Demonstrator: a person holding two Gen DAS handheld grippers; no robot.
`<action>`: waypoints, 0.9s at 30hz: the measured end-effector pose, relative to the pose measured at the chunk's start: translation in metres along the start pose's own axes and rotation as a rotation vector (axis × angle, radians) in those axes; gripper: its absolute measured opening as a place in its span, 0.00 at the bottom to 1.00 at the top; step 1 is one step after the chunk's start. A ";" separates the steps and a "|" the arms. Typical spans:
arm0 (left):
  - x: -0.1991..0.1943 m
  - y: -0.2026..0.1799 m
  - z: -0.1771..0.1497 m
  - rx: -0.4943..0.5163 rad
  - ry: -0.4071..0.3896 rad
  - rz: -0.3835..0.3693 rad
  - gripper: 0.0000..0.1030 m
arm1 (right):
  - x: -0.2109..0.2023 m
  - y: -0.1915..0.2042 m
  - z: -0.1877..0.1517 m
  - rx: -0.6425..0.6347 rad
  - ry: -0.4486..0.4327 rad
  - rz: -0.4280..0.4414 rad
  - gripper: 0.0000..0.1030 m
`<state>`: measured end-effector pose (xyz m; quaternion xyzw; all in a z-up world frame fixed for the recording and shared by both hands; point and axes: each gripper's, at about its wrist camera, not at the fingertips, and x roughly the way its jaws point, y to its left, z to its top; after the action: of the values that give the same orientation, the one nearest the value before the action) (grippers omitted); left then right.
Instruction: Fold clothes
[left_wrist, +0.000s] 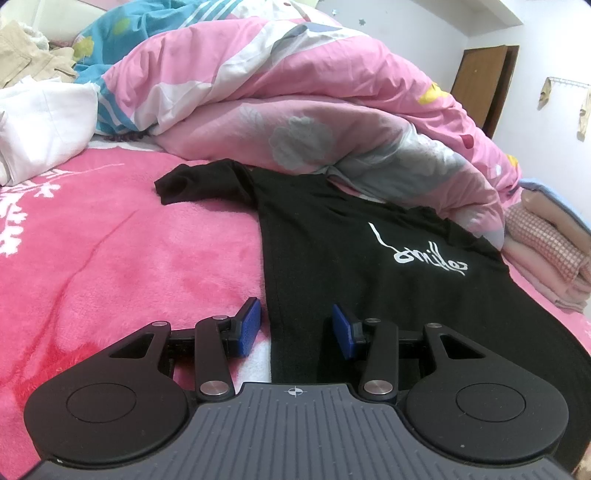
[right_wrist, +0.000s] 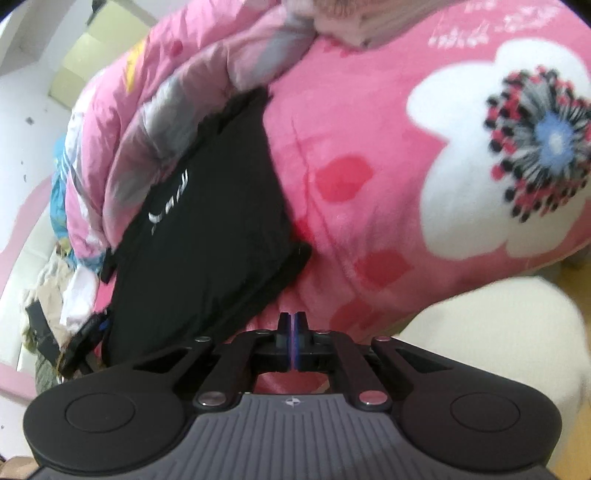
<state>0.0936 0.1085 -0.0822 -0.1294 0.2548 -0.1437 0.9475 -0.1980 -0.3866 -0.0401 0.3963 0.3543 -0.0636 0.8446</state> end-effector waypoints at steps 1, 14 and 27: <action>-0.001 0.001 0.000 -0.006 -0.001 -0.004 0.42 | -0.004 0.001 0.002 0.004 -0.027 0.003 0.02; -0.106 0.012 -0.011 -0.078 0.059 0.000 0.68 | 0.038 0.067 0.000 -0.205 -0.075 0.157 0.17; -0.116 -0.009 -0.060 0.019 0.183 0.053 0.58 | 0.053 0.058 -0.003 -0.171 -0.033 0.233 0.18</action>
<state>-0.0358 0.1293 -0.0777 -0.1001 0.3421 -0.1324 0.9249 -0.1377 -0.3361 -0.0400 0.3605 0.2960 0.0589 0.8826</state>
